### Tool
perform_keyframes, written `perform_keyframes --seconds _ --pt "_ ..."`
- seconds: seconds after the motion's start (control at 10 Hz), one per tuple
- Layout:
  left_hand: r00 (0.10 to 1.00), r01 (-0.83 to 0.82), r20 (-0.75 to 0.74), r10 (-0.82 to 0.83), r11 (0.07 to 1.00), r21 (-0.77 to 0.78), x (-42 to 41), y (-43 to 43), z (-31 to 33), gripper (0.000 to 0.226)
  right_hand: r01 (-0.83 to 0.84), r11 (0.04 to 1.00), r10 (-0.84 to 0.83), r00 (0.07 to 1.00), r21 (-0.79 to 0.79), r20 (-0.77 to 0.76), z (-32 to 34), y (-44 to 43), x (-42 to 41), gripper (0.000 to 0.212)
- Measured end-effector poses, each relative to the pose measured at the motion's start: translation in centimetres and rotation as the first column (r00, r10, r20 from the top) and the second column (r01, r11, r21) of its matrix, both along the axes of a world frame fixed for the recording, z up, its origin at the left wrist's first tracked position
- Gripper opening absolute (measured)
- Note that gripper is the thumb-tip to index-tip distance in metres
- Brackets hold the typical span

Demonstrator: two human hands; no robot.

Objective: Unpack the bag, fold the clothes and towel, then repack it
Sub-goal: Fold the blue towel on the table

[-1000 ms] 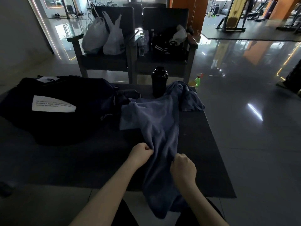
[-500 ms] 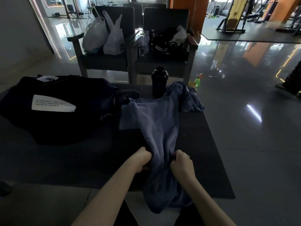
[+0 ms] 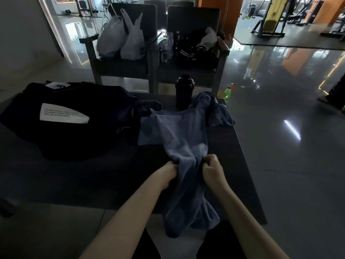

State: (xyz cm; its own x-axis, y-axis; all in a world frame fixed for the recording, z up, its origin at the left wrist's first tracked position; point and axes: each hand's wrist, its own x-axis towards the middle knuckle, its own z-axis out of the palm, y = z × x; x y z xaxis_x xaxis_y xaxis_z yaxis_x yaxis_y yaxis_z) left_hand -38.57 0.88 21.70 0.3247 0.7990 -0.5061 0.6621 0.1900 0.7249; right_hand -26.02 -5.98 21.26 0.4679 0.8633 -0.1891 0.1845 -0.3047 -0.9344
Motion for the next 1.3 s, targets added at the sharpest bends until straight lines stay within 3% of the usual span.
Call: perform_keyframes --seconds 0.1,0.2,0.3,0.4,0.5,0.6,0.7,0.8,0.9,1.0,1.1,1.2,1.3 --pt "0.909 -0.37 0.117 0.4 0.905 -0.212 -0.2 0.3 -1.1 0.038 0.037 0.999 -0.036 0.992 -0.006 0.122 0.1 -0.6 1.0 0.008" --pt "0.848 -0.383 0.269 0.457 0.879 -0.286 -2.8 0.5 -0.6 0.011 0.078 0.996 -0.063 0.967 -0.051 0.249 -0.4 -1.0 1.9 0.007" --pt "0.853 -0.455 0.195 0.484 0.873 -0.176 -4.9 1.1 -0.3 0.013 0.121 0.987 -0.074 0.926 -0.105 0.37 -1.2 -1.2 2.9 0.01" --pt "0.924 -0.329 -0.144 0.355 0.927 0.178 -7.4 2.0 0.2 0.023 0.15 0.978 -0.067 0.884 -0.144 0.463 -1.7 -1.2 3.8 0.011" --pt "0.912 -0.225 -0.262 0.314 0.921 0.319 -8.3 1.6 0.7 0.027 0.172 0.973 -0.07 0.856 -0.154 0.513 -2.0 -1.4 3.9 0.01" --pt "0.956 -0.204 -0.154 0.25 0.943 0.262 -7.7 0.7 -0.4 0.046 0.151 0.977 -0.064 0.878 -0.148 0.475 -2.4 -2.0 2.9 0.024" --pt "0.976 -0.208 -0.036 0.214 0.97 0.122 -7.2 -0.5 -1.7 0.059 0.077 0.988 -0.009 0.897 -0.136 0.442 -2.9 -3.2 1.4 0.052" --pt "0.983 -0.098 -0.15 0.108 0.993 0.073 -7.0 -2.1 -1.6 0.054 -0.003 0.984 0.084 0.887 -0.177 0.454 -3.7 -5.0 -0.1 0.057" --pt "0.97 -0.056 -0.232 0.075 0.995 0.088 -7.4 -3.3 -1.2 0.018 -0.037 0.979 0.139 0.843 -0.201 0.52 -4.1 -6.4 -0.9 0.034" --pt "0.972 -0.184 -0.133 0.196 0.978 0.095 -8.8 -2.9 -0.8 0.025 -0.009 0.988 0.089 0.848 -0.154 0.522 -3.4 -6.8 0.2 0.026" --pt "0.92 -0.392 0.054 0.389 0.915 0.095 -10.4 -2.4 0.1 0.038 0.07 0.994 -0.009 0.823 -0.086 0.567 -2.5 -7.0 2.1 0.037" --pt "0.868 -0.48 0.164 0.468 0.877 0.036 -11.2 -2.9 0.1 0.043 0.049 0.989 0.042 0.816 -0.142 0.576 -2.5 -7.4 2.3 0.043" --pt "0.89 -0.423 0.149 0.432 0.902 -0.088 -11.3 -4.4 -0.7 0.057 -0.01 0.969 0.149 0.821 -0.248 0.551 -3.2 -8.0 0.9 0.05"
